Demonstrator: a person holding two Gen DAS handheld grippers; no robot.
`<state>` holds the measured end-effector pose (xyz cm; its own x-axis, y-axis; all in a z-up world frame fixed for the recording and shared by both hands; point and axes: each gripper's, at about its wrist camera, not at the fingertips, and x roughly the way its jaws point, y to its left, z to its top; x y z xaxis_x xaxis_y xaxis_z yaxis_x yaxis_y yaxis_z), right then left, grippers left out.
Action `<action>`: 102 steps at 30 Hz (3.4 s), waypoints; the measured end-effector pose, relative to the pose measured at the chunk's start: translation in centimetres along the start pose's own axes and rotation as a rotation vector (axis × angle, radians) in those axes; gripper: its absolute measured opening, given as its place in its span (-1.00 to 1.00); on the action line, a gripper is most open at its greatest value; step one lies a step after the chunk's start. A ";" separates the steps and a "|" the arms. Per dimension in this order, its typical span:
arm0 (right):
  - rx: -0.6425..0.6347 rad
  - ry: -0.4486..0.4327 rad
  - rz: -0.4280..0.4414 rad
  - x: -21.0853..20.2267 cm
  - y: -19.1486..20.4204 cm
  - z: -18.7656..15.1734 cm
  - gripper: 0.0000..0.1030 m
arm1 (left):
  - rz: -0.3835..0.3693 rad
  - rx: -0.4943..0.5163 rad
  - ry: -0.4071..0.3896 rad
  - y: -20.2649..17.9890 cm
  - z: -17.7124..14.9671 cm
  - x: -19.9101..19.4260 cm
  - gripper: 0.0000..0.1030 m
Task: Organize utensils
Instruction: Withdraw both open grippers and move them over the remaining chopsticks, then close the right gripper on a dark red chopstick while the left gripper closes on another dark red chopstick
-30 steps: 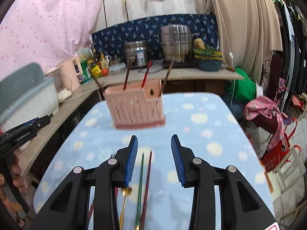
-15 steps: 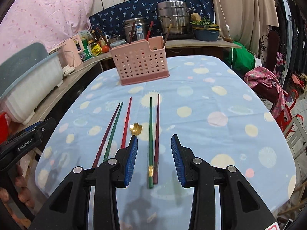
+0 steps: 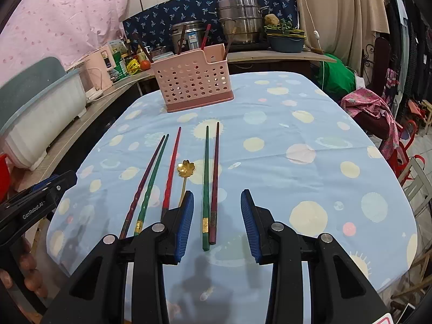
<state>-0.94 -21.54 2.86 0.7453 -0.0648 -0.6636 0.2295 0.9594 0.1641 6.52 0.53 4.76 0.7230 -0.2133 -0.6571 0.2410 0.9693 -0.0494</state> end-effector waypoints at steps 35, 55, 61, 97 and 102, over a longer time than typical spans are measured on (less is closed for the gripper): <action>-0.043 0.085 0.021 2.5 0.7 -2.8 -0.31 | -0.051 -0.028 0.064 -0.8 -3.1 0.7 -0.14; -0.028 0.100 -0.019 6.3 -0.3 -1.9 -0.41 | -0.061 -0.009 0.116 -1.8 -4.3 2.3 -0.14; -0.012 0.096 -0.030 6.2 -1.3 -2.2 -0.43 | -0.041 0.005 0.128 -2.2 -4.2 2.8 -0.14; -0.012 0.075 -0.038 5.2 -2.4 -3.3 -0.87 | -0.026 0.036 0.162 -3.3 -5.2 4.7 -0.14; -0.014 0.074 -0.038 5.2 -2.4 -3.3 -0.87 | -0.023 0.033 0.169 -3.3 -5.5 5.1 -0.15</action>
<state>0.28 -23.29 -3.39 0.6877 -0.0810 -0.7215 0.2472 0.9605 0.1278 5.84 -3.07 -2.60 0.5987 -0.2093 -0.7731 0.2793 0.9592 -0.0433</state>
